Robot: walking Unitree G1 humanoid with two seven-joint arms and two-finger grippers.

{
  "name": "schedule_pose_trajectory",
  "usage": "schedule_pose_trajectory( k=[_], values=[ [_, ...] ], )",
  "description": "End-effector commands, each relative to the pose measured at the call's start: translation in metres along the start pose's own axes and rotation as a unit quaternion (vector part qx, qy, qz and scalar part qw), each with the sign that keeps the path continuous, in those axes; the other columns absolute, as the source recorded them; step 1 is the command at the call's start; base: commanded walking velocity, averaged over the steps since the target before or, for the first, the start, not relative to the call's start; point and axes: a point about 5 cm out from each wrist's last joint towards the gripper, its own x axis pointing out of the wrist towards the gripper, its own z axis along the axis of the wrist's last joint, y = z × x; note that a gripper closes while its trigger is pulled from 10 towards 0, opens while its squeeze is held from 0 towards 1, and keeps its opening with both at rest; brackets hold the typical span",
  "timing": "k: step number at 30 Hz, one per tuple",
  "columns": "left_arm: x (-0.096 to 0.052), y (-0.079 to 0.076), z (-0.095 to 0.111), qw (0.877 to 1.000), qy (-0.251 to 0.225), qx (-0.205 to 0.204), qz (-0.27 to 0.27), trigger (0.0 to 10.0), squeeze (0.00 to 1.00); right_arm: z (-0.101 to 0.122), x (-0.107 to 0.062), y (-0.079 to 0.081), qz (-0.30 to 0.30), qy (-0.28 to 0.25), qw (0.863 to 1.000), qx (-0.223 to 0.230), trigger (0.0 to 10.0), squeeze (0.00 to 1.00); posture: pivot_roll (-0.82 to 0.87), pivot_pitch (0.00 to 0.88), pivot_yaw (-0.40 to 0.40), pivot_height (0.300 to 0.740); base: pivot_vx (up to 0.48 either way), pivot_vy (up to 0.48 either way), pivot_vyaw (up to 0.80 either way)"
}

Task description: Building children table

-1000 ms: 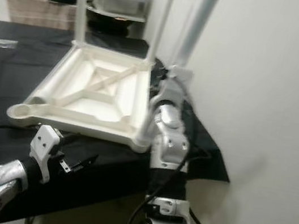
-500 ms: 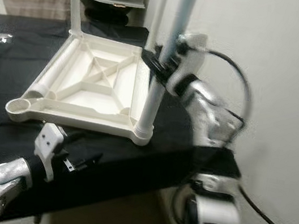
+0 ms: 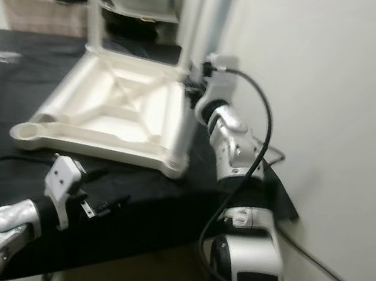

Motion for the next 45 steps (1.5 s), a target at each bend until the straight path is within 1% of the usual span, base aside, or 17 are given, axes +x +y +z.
schedule_pose_trajectory(
  k=[1, 4, 5, 6, 7, 8, 9, 13, 14, 23, 28, 30, 31, 32, 37, 40, 45],
  values=[
    [0.0, -0.001, -0.001, 1.0, 0.006, -0.004, -0.004, 10.0, 0.0, -0.054, -0.011, -0.019, -0.088, 0.109, 0.99, 0.0, 0.0, 0.0, 0.07, 0.0, -0.107, 0.74, 0.0, 0.0, 0.0],
    [0.0, -0.001, -0.001, 1.0, 0.007, -0.006, -0.008, 10.0, 0.0, -0.057, -0.024, 0.01, -0.025, 0.109, 0.994, 0.01, 0.0, 0.0, 0.07, 0.0, -0.104, 0.74, 0.0, 0.0, 0.0],
    [0.0, -0.001, -0.002, 1.0, 0.008, -0.006, -0.009, 10.0, 0.0, -0.056, -0.023, 0.016, -0.004, 0.111, 0.994, 0.005, 5.2, 0.0, 0.06, 0.0, -0.102, 0.74, 0.0, 0.0, 0.0],
    [0.0, -0.001, -0.002, 1.0, 0.008, -0.006, -0.009, 10.0, 0.0, -0.056, -0.023, 0.016, -0.004, 0.111, 0.994, 0.005, 5.2, 0.0, 0.06, 0.0, -0.102, 0.74, 0.0, 0.0, 0.0],
    [0.0, -0.001, -0.002, 1.0, 0.009, -0.005, -0.009, 10.0, 0.0, -0.042, -0.022, 0.016, 0.014, 0.074, 0.997, -0.007, 10.0, 0.1, 0.06, 0.0, -0.102, 0.74, 0.0, 0.0, 0.0],
    [0.0, -0.001, -0.002, 1.0, 0.009, -0.005, -0.009, 10.0, 0.0, -0.042, -0.022, 0.016, 0.014, 0.074, 0.997, -0.007, 10.0, 0.1, 0.06, 0.0, -0.102, 0.74, 0.0, 0.0, 0.0],
    [0.0, 0.0, -0.002, 1.0, 0.009, -0.005, -0.009, 10.0, 0.0, -0.037, -0.021, 0.016, 0.01, 0.059, 0.998, -0.011, 10.0, 1.0, 0.06, 0.0, -0.102, 0.74, 0.0, 0.0, 0.0],
    [0.0, 0.0, -0.002, 1.0, 0.008, -0.007, -0.008, 10.0, 0.0, -0.008, -0.012, 0.006, 0.025, 0.017, 0.999, -0.013, 10.0, 1.0, 0.05, 0.0, -0.106, 0.74, 0.0, 0.0, 0.0],
    [0.0, -0.001, -0.003, 1.0, 0.008, -0.008, -0.009, 10.0, 0.0, 0.004, -0.008, 0.007, 0.079, -0.004, 0.997, -0.007, 10.0, 0.0, 0.05, 0.0, -0.101, 0.74, 0.0, 0.0, 0.0],
    [0.004, -0.004, -0.004, 1.0, 0.008, -0.01, -0.016, 10.0, 0.0, 0.028, -0.01, 0.013, 0.273, -0.068, 0.958, -0.049, 10.0, 0.0, 0.05, 0.0, -0.101, 0.74, 0.0, 0.0, 0.0],
    [0.005, -0.002, -0.001, 1.0, 0.005, -0.008, -0.014, 10.0, 0.0, 0.017, -0.025, 0.016, 0.432, -0.043, 0.892, -0.124, 9.8, 0.0, 0.06, 0.0, -0.108, 0.74, 0.0, 0.0, 0.0],
    [0.002, -0.002, -0.002, 1.0, 0.007, -0.007, -0.013, 10.0, 0.0, 0.009, -0.027, 0.016, 0.471, -0.025, 0.872, -0.131, 2.9, 0.0, 0.07, 0.0, -0.111, 0.74, 0.0, 0.0, 0.0],
    [0.002, -0.002, -0.002, 1.0, 0.007, -0.007, -0.013, 10.0, 0.0, 0.009, -0.027, 0.016, 0.471, -0.025, 0.872, -0.131, 2.9, 0.0, 0.07, 0.0, -0.111, 0.74, 0.0, 0.0, 0.0],
    [0.001, -0.002, -0.002, 1.0, 0.008, -0.007, -0.013, 10.0, 0.0, 0.007, -0.026, 0.016, 0.477, -0.02, 0.869, -0.128, 0.0, 0.0, 0.07, 0.0, -0.112, 0.74, 0.0, 0.0, 0.0],
    [0.001, -0.002, -0.002, 1.0, 0.009, -0.006, -0.013, 10.0, 0.0, -0.001, -0.014, 0.012, 0.422, 0.001, 0.897, -0.13, 0.0, 0.0, 0.07, 0.0, -0.111, 0.74, 0.0, 0.0, 0.0],
    [0.002, -0.002, -0.002, 1.0, 0.009, -0.007, -0.015, 10.0, 0.0, -0.022, 0.013, -0.02, 0.081, 0.06, 0.992, -0.076, 0.0, 0.0, 0.06, 0.0, -0.1, 0.74, 0.0, 0.0, 0.0],
    [0.004, -0.003, -0.002, 1.0, 0.008, -0.007, -0.018, 10.0, 0.0, -0.04, 0.005, -0.026, -0.031, 0.083, 0.996, -0.026, 0.0, 0.0, 0.06, 0.0, -0.1, 0.74, 0.0, 0.0, 0.0]
  ],
)
